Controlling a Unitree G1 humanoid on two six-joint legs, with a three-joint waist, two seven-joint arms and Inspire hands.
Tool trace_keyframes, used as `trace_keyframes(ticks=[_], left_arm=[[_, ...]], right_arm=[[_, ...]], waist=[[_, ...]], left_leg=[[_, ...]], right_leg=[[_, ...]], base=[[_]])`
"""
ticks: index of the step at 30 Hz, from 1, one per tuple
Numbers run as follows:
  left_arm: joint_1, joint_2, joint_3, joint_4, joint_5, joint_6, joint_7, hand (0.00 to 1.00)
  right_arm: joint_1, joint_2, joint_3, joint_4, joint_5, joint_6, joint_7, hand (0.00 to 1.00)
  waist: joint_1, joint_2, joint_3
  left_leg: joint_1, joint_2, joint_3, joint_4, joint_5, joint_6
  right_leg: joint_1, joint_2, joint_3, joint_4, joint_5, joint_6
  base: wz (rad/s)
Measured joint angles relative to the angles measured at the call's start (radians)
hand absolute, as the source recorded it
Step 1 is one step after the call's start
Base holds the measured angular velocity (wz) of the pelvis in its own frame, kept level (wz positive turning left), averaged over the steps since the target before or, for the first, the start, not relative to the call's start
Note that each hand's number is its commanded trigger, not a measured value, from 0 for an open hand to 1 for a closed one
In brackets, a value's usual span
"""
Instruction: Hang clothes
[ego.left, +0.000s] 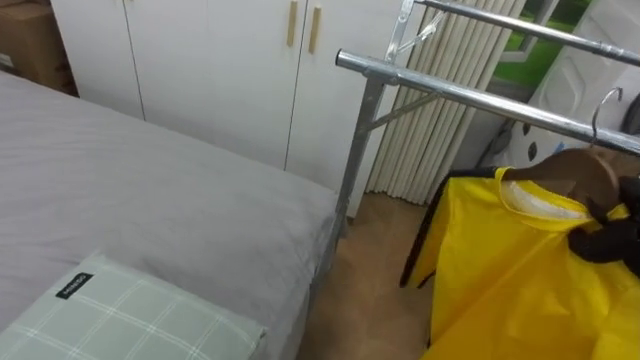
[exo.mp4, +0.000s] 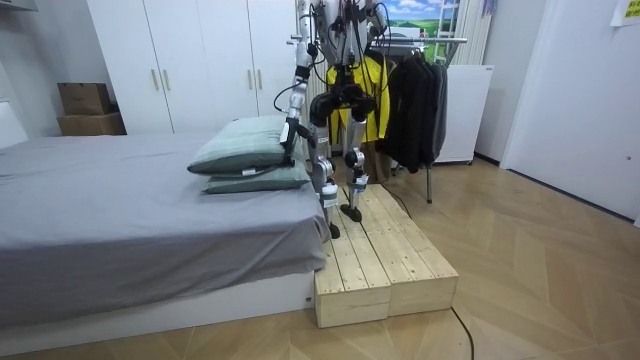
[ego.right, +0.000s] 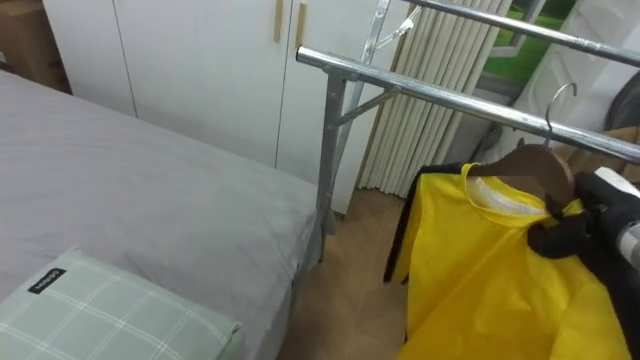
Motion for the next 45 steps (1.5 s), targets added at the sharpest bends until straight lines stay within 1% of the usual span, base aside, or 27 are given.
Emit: trace_keyframes(ticks=[4, 11, 17, 24, 27, 29, 33, 36, 37, 40, 42, 45], left_arm=[[0.0, 0.0, 0.002, 0.0, 0.001, 0.0, 0.0, 0.0], [0.0, 0.009, 0.003, 0.0, 0.001, -0.005, 0.0, 0.0], [0.0, 0.011, 0.002, 0.0, 0.001, -0.007, 0.0, 0.0], [0.0, 0.013, 0.002, 0.0, 0.0, -0.01, 0.0, 0.0], [-0.002, 0.014, 0.001, -0.002, 0.0, -0.01, 0.0, 0.0], [-0.002, 0.014, 0.001, -0.005, -0.001, -0.01, 0.0, 0.0], [-0.008, 0.015, 0.001, -0.005, -0.003, -0.01, 0.0, 0.0], [-0.012, 0.015, -0.002, -0.009, -0.01, -0.01, 0.0, 0.0], [-0.012, 0.015, -0.008, -0.015, -0.01, -0.009, 0.001, 0.0], [-0.012, 0.015, -0.042, -0.017, -0.01, -0.009, 0.002, 0.0], [-0.012, 0.015, -0.053, -0.017, -0.011, -0.009, 0.002, 0.0], [-0.012, 0.016, -0.063, -0.017, -0.011, -0.008, 0.002, 0.0]], right_arm=[[0.0, 0.0, 0.001, -0.034, -0.013, -0.004, 0.003, 1.0], [0.0, 0.0, 0.002, -0.026, 0.079, -0.006, 0.033, 1.0], [0.0, 0.0, 0.008, -0.018, 0.1, -0.007, 0.064, 1.0], [0.0, 0.0, 0.065, 0.022, 0.203, -0.005, 0.111, 1.0], [0.0, 0.0, 0.065, 0.076, 0.268, -0.005, 0.12, 1.0], [0.0, 0.001, 0.065, 0.132, 0.292, -0.005, 0.126, 1.0], [-0.006, 0.002, 0.065, 0.195, 0.343, -0.005, 0.144, 1.0], [-0.006, 0.006, 0.066, 0.227, 0.371, -0.005, 0.172, 1.0], [-0.006, 0.01, 0.066, 0.239, 0.371, -0.005, 0.181, 1.0], [-0.006, 0.011, 0.091, 0.245, 0.408, -0.004, 0.201, 1.0], [-0.006, 0.012, 0.105, 0.245, 0.45, -0.004, 0.216, 1.0], [-0.006, 0.027, 0.107, 0.248, 0.529, -0.004, 0.251, 1.0]], waist=[[0.001, -0.002, 0.0009], [0.008, -0.011, 0.0024], [0.012, -0.013, 0.0032], [0.019, -0.015, 0.0036], [0.035, -0.015, 0.0035], [0.047, -0.013, 0.0044], [0.053, -0.012, 0.0057], [0.059, -0.007, 0.009], [0.062, -0.005, 0.0105], [0.065, 0.004, 0.0151], [0.065, 0.008, 0.0144], [0.065, 0.01, 0.0146]], left_leg=[[0.0, 0.0, -0.001, 0.003, 0.0, 0.0], [0.002, 0.0, -0.006, 0.007, 0.0, 0.0], [0.001, 0.001, -0.007, 0.005, 0.0, 0.0], [0.0, 0.0, -0.006, -0.007, 0.0, 0.0], [0.005, 0.0, -0.006, -0.008, 0.0, 0.0], [0.017, 0.0, -0.008, -0.01, 0.0, 0.0], [0.017, 0.0, -0.012, -0.01, 0.0, 0.0], [0.017, 0.0, -0.015, -0.009, 0.0, 0.0], [0.017, -0.001, -0.026, -0.009, 0.0, 0.0], [0.016, -0.001, -0.027, -0.009, 0.0, 0.0], [0.016, 0.0, -0.027, -0.009, 0.0, -0.001], [0.016, 0.0, -0.027, -0.009, 0.0, -0.001]], right_leg=[[0.001, -0.001, 0.001, -0.002, 0.0, 0.0], [0.005, 0.0, 0.002, -0.008, 0.002, 0.0], [0.004, 0.001, 0.002, -0.008, 0.002, -0.001], [0.004, 0.002, -0.001, -0.01, 0.002, -0.001], [0.01, 0.001, -0.009, -0.01, 0.003, -0.001], [0.021, 0.0, -0.015, -0.023, 0.002, 0.0], [0.023, 0.0, -0.016, -0.027, 0.002, 0.0], [0.022, 0.001, -0.015, -0.025, 0.002, 0.0], [0.022, 0.002, -0.014, -0.025, 0.002, 0.0], [0.021, 0.002, -0.014, -0.024, 0.002, -0.001], [0.021, 0.003, -0.015, -0.024, 0.002, -0.001], [0.021, 0.0, -0.025, -0.022, 0.003, -0.002]], base=[[0.0], [0.01], [0.0], [0.0], [0.0], [0.02], [0.02], [0.0], [0.0], [0.0], [0.0], [0.0]])
